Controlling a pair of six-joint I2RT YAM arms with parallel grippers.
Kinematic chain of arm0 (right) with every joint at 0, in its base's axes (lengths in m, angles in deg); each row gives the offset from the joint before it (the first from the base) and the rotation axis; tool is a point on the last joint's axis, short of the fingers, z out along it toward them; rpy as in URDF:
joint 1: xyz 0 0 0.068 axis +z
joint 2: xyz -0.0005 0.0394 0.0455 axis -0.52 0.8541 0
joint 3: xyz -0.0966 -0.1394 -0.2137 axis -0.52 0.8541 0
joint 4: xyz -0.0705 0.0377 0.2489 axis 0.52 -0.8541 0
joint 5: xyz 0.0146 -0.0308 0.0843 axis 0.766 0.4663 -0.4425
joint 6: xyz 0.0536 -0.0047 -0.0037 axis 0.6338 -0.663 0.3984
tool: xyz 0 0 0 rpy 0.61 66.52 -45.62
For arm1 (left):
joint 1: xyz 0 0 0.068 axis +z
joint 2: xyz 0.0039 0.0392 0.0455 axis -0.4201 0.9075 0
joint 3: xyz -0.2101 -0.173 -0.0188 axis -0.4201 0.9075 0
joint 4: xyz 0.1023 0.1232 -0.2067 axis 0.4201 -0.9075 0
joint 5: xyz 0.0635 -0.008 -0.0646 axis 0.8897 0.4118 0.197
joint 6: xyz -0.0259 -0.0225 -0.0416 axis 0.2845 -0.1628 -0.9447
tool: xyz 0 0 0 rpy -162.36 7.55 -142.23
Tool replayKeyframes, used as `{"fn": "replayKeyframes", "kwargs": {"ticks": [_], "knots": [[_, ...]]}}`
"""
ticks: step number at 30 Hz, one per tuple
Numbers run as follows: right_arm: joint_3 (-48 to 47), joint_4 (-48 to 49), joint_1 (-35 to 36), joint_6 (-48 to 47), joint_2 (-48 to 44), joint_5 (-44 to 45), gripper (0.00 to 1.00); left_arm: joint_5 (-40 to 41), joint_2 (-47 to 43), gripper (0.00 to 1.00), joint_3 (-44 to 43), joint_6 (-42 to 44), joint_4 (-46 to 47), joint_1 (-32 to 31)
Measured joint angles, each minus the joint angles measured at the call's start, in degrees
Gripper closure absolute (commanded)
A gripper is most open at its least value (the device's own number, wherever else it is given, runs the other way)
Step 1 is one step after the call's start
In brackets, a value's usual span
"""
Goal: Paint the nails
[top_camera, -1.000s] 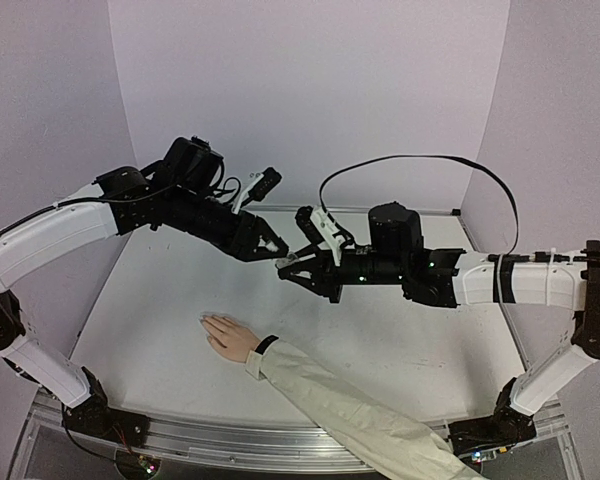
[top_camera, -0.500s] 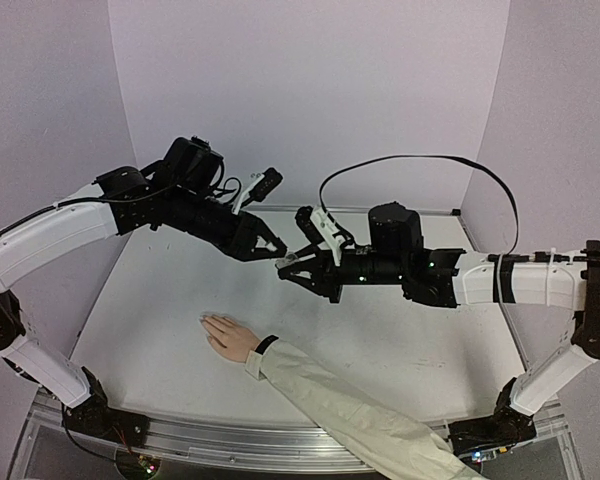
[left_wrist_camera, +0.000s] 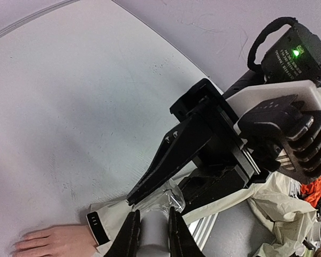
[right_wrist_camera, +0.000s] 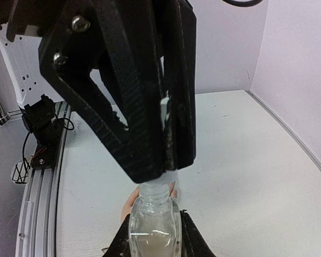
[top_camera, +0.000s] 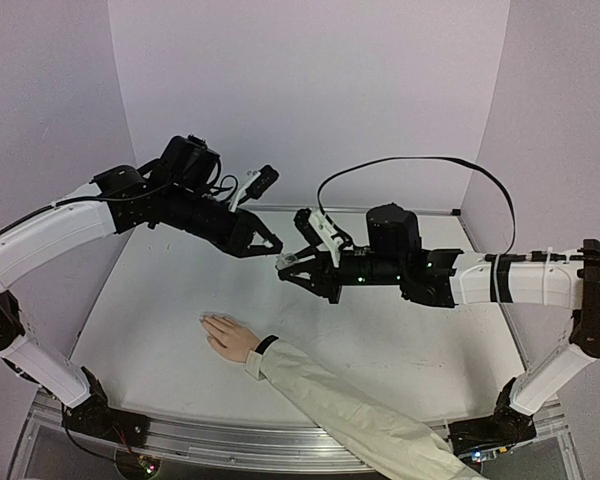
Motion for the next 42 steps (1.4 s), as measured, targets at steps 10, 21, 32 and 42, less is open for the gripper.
{"fn": "replayKeyframes", "kwargs": {"ticks": [10,21,32,42], "knots": [[0.0,-0.1,0.0,-0.7,0.2,0.0,1.00,1.6,-2.2,1.00,0.0,0.0,-0.3,0.9],[0.0,0.0,0.0,-0.9,0.2,0.1,1.00,2.2,-2.2,1.00,0.0,0.0,-0.3,1.2],[3.1,0.8,0.0,-0.9,-1.7,4.0,1.00,2.4,-8.1,1.00,2.2,-0.5,-0.3,3.7],[8.0,1.6,-0.1,-1.7,-11.0,10.4,1.00,2.9,-17.8,1.00,14.9,-4.2,-1.1,9.7]]}}
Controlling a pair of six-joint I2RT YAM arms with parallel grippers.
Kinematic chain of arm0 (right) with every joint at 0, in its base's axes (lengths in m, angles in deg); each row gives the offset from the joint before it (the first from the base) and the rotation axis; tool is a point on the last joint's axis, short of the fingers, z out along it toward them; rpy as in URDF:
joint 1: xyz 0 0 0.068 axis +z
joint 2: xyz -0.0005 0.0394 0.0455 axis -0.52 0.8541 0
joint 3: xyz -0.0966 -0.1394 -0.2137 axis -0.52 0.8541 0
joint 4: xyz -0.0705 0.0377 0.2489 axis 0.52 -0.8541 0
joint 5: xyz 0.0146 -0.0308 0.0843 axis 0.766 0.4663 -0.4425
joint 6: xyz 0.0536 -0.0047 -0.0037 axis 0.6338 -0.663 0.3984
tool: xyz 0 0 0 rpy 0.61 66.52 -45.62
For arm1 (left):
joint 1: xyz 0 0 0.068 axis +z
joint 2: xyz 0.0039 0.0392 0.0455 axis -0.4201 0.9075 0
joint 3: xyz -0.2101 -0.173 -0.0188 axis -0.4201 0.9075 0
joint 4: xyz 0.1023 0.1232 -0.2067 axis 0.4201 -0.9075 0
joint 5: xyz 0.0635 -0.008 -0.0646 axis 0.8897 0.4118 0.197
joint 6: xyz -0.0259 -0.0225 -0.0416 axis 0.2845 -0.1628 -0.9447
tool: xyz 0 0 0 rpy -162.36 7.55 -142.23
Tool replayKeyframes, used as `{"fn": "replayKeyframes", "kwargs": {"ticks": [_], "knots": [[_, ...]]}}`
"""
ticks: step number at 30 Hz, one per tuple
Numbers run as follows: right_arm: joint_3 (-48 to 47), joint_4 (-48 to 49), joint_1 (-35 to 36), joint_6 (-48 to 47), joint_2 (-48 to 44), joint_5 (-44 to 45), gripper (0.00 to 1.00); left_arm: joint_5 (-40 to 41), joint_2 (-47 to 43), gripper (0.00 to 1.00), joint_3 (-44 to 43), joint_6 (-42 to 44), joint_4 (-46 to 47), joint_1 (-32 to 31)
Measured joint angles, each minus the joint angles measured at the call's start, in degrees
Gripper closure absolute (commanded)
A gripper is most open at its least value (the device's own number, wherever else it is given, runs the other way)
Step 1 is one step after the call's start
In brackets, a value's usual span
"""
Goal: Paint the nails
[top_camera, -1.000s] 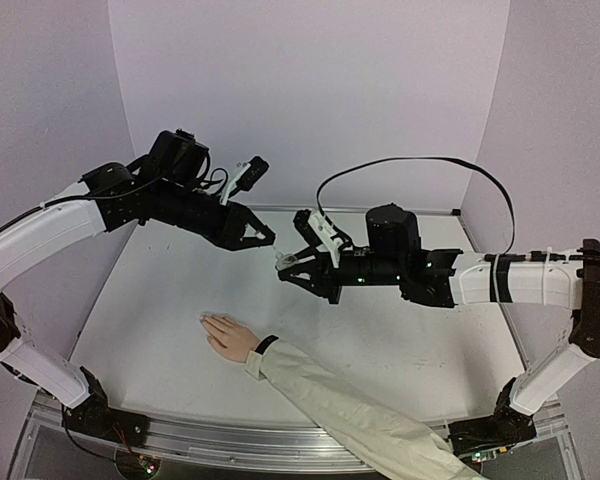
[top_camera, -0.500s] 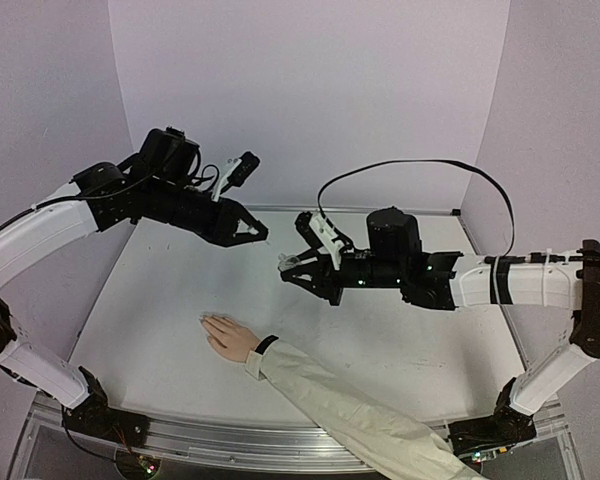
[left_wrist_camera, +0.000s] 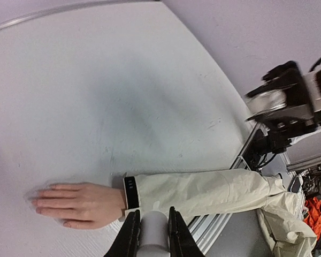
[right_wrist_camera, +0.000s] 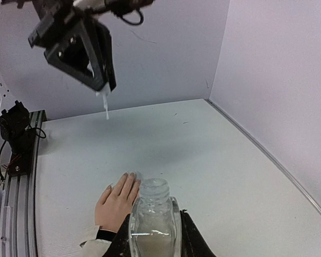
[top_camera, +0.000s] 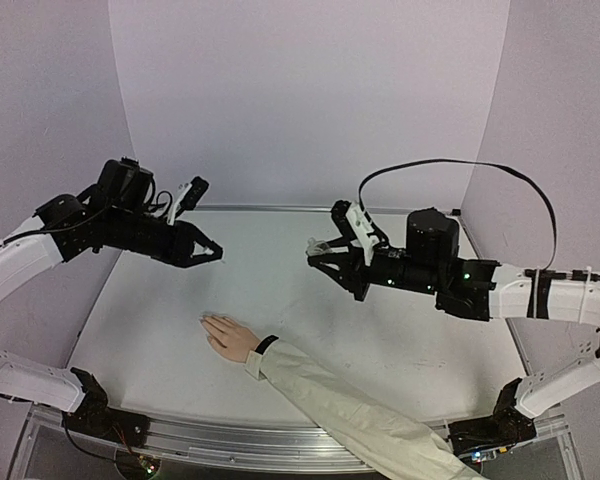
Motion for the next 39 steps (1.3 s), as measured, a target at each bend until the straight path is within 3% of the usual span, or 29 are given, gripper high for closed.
{"fn": "replayKeyframes", "kwargs": {"ticks": [9,15,25,39], "knots": [[4.3,0.4,-0.6,-1.9,-10.1,7.0,1.00,0.8,-1.5,1.00,21.0,-6.7,-0.1,9.6],[6.2,0.2,-1.7,-2.2,-11.1,9.5,1.00,1.2,-3.7,1.00,29.5,-9.6,2.8,12.4],[7.2,-0.3,-6.1,-2.2,-13.0,9.4,1.00,1.2,-2.1,1.00,35.4,-10.5,13.4,12.8],[9.0,-0.7,-7.6,-2.2,-14.4,9.0,1.00,1.7,4.0,1.00,35.5,-7.8,19.5,12.8]]}}
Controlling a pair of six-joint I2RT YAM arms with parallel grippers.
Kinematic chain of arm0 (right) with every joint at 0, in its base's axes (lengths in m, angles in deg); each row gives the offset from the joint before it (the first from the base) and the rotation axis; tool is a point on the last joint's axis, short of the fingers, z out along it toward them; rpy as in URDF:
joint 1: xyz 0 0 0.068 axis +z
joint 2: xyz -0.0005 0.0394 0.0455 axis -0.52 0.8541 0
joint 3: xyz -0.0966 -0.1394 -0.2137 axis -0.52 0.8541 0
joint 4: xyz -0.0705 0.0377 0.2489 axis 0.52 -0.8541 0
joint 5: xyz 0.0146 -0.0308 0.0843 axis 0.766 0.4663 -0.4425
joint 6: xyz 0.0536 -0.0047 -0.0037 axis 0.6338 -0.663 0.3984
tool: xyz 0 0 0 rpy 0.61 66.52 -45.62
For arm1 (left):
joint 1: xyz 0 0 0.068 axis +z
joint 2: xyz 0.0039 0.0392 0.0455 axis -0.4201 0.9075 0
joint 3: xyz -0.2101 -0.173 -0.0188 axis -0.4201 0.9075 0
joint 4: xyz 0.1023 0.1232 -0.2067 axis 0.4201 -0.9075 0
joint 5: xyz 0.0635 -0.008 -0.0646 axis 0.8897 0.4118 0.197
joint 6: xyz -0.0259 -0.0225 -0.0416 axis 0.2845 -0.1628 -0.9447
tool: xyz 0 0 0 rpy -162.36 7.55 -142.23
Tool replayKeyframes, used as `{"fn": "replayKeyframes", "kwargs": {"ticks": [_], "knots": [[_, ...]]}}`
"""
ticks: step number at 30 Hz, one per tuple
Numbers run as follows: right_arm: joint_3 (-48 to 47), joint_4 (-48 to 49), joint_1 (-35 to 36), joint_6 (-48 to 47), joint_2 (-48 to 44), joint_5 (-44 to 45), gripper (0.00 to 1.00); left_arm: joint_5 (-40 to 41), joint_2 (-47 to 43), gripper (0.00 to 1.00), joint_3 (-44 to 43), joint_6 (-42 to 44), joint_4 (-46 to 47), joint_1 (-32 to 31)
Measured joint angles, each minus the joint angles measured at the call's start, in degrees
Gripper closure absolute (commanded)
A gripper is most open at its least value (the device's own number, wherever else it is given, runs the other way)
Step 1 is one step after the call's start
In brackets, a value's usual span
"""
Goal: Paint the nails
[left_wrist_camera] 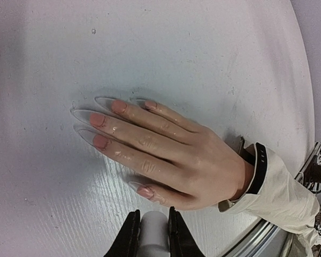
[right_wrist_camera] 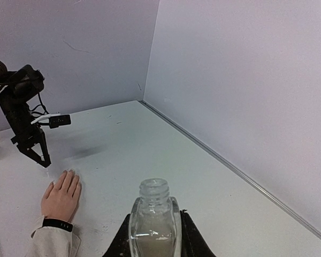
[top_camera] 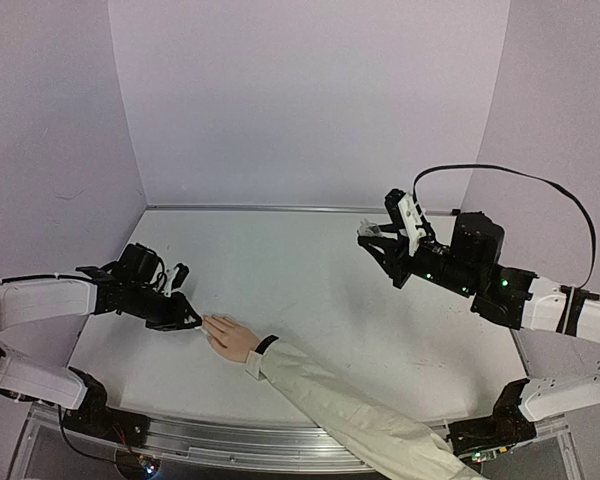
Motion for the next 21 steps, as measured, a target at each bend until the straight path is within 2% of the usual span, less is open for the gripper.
{"fn": "replayKeyframes", "kwargs": {"ticks": [21], "knots": [[0.0,0.0,-0.4,0.0,0.0,-0.5,1.00,0.7,3.4,1.00,0.7,1.5,2.1,0.0]]}}
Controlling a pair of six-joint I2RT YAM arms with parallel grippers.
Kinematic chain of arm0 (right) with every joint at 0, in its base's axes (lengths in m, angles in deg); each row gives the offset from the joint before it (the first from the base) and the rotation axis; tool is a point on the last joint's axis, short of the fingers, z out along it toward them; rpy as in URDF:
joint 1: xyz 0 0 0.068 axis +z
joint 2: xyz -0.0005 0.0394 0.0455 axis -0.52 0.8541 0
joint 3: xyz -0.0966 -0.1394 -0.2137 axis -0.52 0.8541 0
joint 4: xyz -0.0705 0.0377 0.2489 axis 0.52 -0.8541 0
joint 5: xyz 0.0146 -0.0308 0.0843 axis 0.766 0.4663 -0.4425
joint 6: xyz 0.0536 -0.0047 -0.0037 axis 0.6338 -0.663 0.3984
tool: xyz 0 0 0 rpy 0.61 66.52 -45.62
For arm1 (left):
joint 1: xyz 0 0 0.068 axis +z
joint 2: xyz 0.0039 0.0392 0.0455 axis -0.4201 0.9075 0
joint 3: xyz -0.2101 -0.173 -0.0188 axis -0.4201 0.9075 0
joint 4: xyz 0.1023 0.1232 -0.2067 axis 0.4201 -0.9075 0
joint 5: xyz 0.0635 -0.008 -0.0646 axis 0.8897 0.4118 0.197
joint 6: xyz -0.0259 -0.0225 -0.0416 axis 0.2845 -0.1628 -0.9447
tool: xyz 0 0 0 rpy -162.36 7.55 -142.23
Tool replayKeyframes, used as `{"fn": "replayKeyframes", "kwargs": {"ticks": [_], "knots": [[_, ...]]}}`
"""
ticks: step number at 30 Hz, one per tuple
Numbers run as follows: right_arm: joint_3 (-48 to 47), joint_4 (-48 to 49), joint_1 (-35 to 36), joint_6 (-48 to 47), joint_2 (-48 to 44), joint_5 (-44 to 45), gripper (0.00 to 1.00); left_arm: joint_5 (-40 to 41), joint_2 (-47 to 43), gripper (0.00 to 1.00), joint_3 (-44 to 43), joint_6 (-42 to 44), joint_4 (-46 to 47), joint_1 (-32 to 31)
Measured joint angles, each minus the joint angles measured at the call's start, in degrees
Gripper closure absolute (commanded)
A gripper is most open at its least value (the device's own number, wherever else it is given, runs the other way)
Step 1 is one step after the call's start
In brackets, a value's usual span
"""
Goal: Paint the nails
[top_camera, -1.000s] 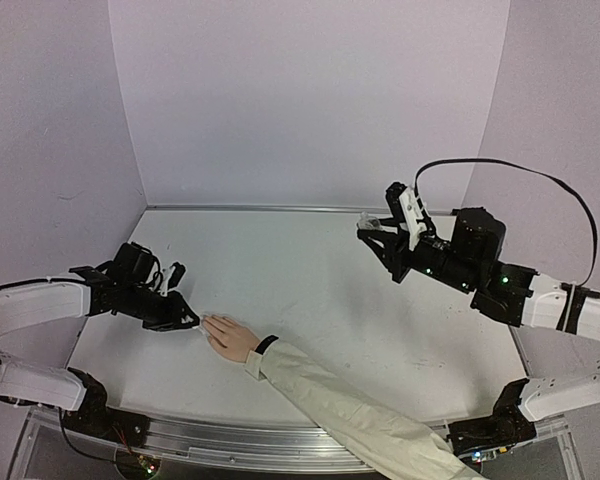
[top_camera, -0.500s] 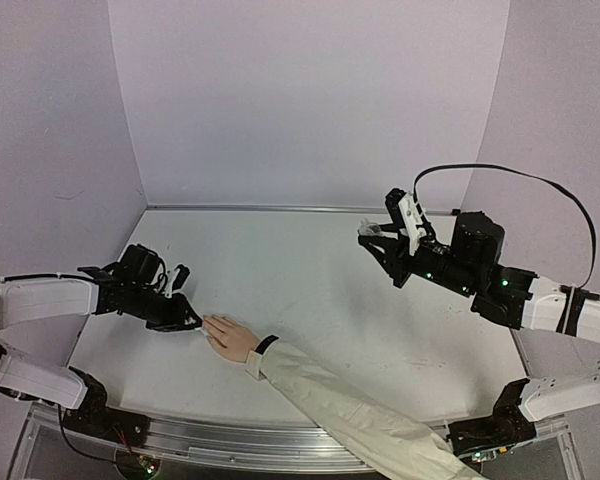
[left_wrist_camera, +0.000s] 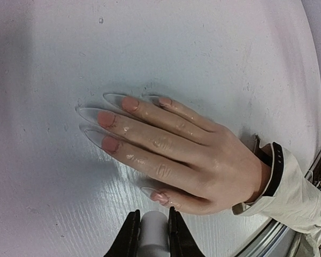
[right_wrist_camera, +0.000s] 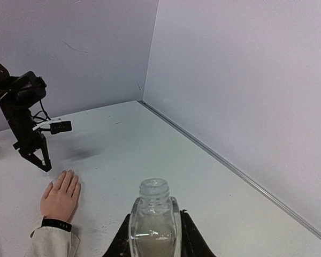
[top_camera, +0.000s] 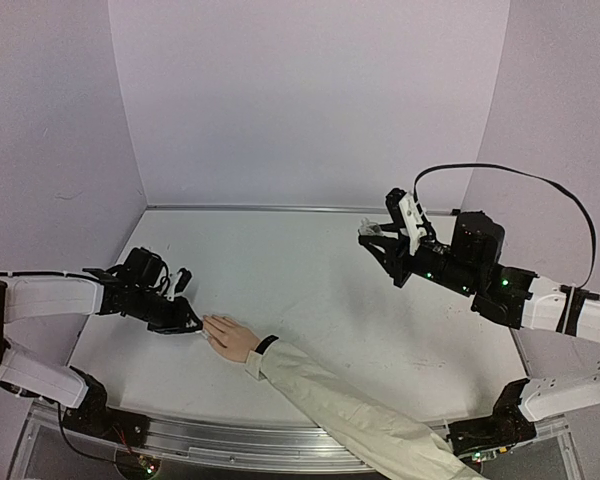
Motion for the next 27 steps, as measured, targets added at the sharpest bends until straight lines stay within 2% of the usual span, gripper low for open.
{"fn": "replayKeyframes", "kwargs": {"ticks": [27], "knots": [[0.0,0.0,-0.3,0.2,0.4,-1.0,1.00,-2.6,2.2,1.00,0.0,1.4,0.8,0.1]]}}
